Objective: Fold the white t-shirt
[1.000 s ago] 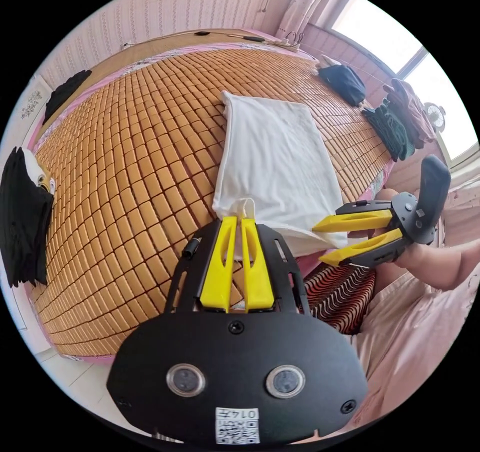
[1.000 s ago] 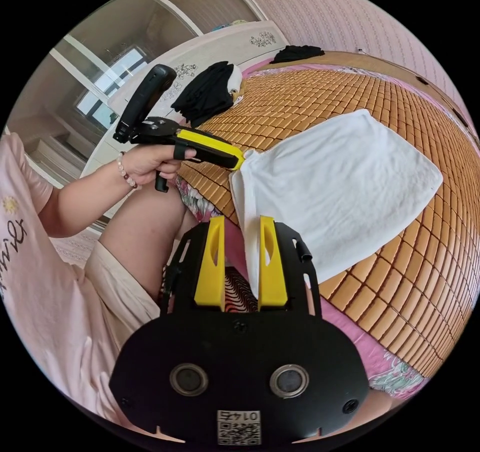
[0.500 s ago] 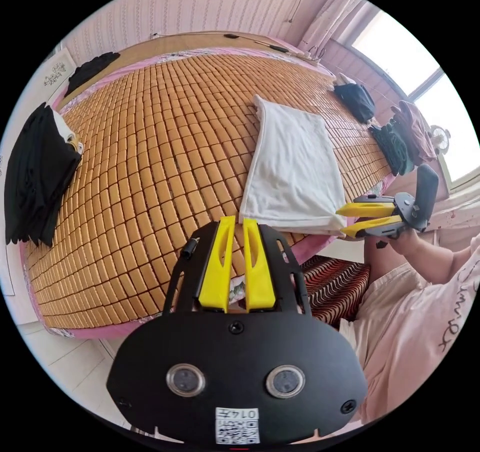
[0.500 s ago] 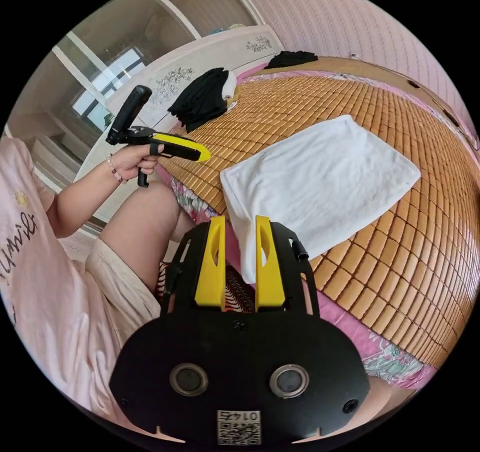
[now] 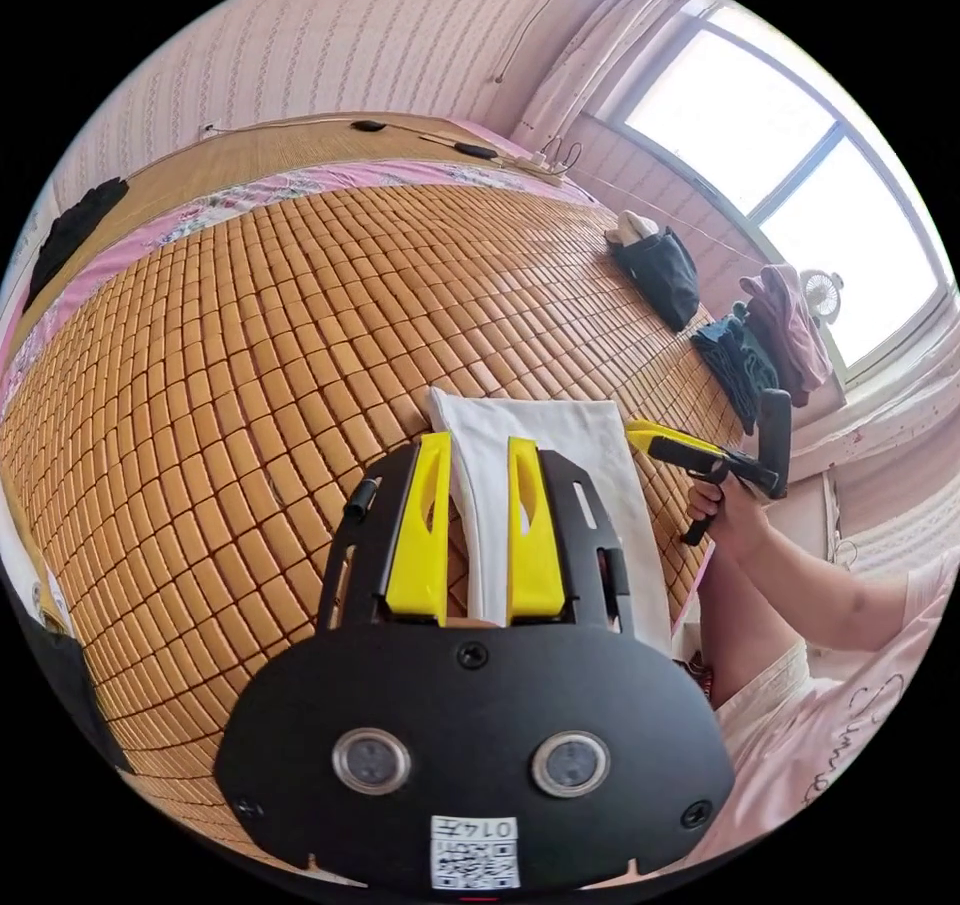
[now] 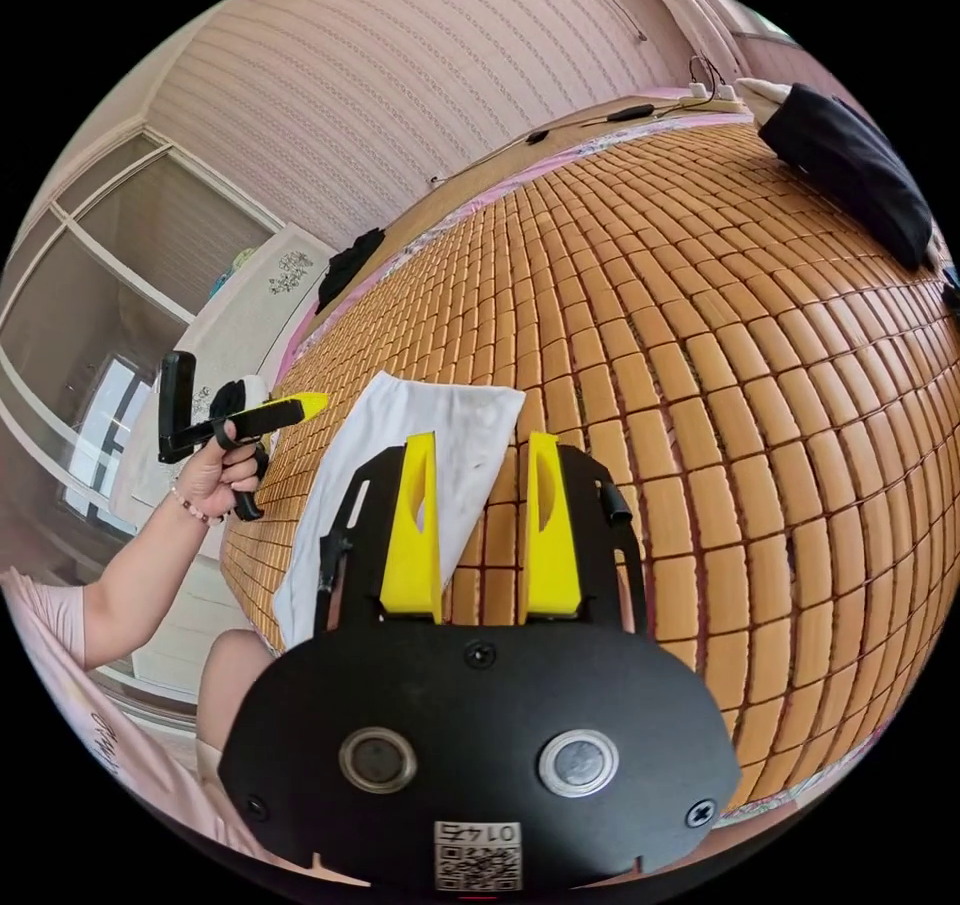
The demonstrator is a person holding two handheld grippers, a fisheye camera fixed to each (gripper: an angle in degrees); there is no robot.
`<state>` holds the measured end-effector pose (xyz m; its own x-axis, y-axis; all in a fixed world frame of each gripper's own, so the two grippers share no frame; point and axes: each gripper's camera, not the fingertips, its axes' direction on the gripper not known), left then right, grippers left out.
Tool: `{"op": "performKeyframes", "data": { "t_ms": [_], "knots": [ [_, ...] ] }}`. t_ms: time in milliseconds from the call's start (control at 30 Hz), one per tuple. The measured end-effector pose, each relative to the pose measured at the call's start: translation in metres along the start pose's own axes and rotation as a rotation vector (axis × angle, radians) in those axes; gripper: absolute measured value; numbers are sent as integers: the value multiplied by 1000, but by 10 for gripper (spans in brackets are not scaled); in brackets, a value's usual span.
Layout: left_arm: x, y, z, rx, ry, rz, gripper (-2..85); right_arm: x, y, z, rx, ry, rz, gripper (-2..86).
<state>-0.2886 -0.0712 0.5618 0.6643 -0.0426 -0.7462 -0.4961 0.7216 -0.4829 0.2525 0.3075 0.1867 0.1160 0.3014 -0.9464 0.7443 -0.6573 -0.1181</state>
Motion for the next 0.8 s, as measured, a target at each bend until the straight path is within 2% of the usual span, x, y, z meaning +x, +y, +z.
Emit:
{"op": "performKeyframes", "data": {
  "t_ms": [167, 200, 300, 367, 567, 800],
  "knots": [
    [-5, -20, 46, -93, -34, 6, 98, 9, -5, 2, -23, -14, 44, 48],
    [-5, -22, 59, -151, -22, 9, 88, 9, -6, 3, -52, -36, 30, 35],
    [-1, -19, 59, -141, -21, 51, 47, 1, -6, -14, -19, -80, -39, 21],
    [1, -16, 49, -89, -22, 60, 43, -9, -7, -34, 20, -91, -117, 17],
    [18, -37, 1, 175, 146, 87, 41, -37, -22, -118, 152, -66, -316, 12],
    [110, -147, 11, 259, 227, 375, 40, -19, -71, -214, 332, 184, -349, 14]
  ]
}}
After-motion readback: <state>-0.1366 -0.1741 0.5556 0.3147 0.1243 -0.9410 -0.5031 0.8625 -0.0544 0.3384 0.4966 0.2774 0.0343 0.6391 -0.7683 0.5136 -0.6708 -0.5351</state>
